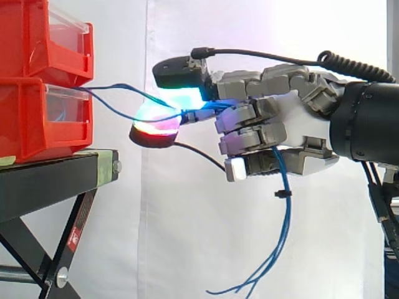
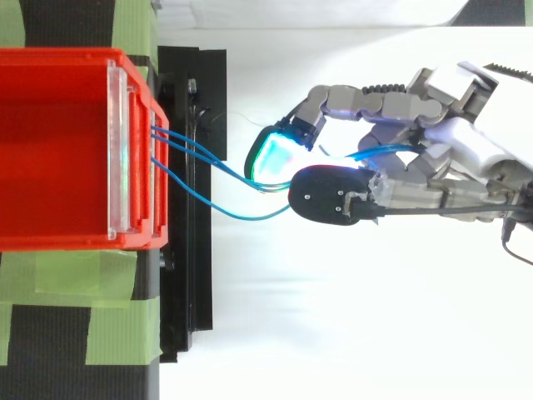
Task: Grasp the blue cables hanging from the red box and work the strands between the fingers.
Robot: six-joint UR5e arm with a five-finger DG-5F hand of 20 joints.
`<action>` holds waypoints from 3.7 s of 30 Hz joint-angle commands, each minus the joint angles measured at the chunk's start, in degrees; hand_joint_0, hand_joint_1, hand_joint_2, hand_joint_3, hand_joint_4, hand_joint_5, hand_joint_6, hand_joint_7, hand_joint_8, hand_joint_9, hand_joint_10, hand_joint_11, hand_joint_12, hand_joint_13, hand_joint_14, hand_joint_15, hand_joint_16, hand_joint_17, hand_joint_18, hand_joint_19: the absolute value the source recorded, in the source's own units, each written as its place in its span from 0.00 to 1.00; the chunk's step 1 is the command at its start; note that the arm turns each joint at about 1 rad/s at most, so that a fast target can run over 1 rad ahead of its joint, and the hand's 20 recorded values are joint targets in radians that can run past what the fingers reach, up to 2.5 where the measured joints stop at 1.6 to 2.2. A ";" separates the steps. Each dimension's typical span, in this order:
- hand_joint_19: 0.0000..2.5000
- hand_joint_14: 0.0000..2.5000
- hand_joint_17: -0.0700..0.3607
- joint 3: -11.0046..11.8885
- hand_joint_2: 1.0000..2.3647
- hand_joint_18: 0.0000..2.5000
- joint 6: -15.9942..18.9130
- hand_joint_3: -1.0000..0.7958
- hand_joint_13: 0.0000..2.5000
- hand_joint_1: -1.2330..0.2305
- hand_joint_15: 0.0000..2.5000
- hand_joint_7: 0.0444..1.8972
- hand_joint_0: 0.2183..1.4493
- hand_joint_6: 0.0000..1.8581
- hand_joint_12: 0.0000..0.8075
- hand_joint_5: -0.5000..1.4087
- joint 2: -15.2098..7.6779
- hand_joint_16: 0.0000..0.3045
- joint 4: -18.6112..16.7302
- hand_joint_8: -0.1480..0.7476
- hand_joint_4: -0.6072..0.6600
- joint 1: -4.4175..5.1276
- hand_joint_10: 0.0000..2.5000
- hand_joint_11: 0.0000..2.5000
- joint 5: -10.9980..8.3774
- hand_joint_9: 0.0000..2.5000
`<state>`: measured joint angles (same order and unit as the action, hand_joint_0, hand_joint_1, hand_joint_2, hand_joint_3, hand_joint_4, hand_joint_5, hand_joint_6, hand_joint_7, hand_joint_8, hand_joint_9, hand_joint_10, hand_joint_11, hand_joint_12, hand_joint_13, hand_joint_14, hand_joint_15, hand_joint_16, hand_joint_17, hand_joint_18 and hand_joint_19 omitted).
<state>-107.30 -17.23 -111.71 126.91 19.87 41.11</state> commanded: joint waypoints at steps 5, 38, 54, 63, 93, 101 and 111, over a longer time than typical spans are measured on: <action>0.24 1.00 0.58 -0.02 0.00 1.00 0.00 0.75 0.78 0.37 0.68 0.74 0.72 0.00 0.85 0.56 0.00 0.80 0.00 0.76 0.63 0.08 1.00 1.00 0.02 0.71; 0.24 1.00 0.58 0.07 0.17 1.00 0.09 0.72 0.78 0.39 0.68 0.66 0.62 0.01 0.85 0.54 0.00 0.80 0.00 0.76 0.63 -0.01 1.00 1.00 0.02 0.71; 0.24 1.00 0.58 -0.02 0.26 1.00 0.00 0.65 0.78 0.40 0.68 0.68 0.61 0.01 0.85 0.63 0.00 0.80 0.00 0.76 0.66 -0.01 1.00 1.00 0.02 0.71; 0.24 1.00 0.58 -0.02 0.19 1.00 0.09 0.72 0.78 0.38 0.68 0.68 0.67 0.01 0.85 0.60 0.00 0.80 0.00 0.76 0.62 -0.01 1.00 1.00 0.02 0.71; 0.24 1.00 0.58 -0.02 0.01 1.00 0.09 0.28 0.78 0.43 0.68 0.60 0.46 0.01 0.85 0.54 0.00 0.80 4.04 0.76 0.72 -0.27 1.00 1.00 2.05 0.71; 0.24 1.00 0.58 0.07 0.01 1.00 0.00 0.12 0.78 0.46 0.68 0.63 0.44 0.01 0.85 0.52 0.00 0.80 4.22 0.76 0.67 -0.71 1.00 1.00 1.96 0.71; 0.24 1.00 0.58 -0.02 0.01 1.00 0.00 0.13 0.78 0.43 0.68 0.66 0.50 0.01 0.85 0.57 0.00 0.80 5.63 0.76 0.70 -0.89 1.00 1.00 2.05 0.71</action>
<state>-107.30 -17.24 -111.71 132.44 19.08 43.14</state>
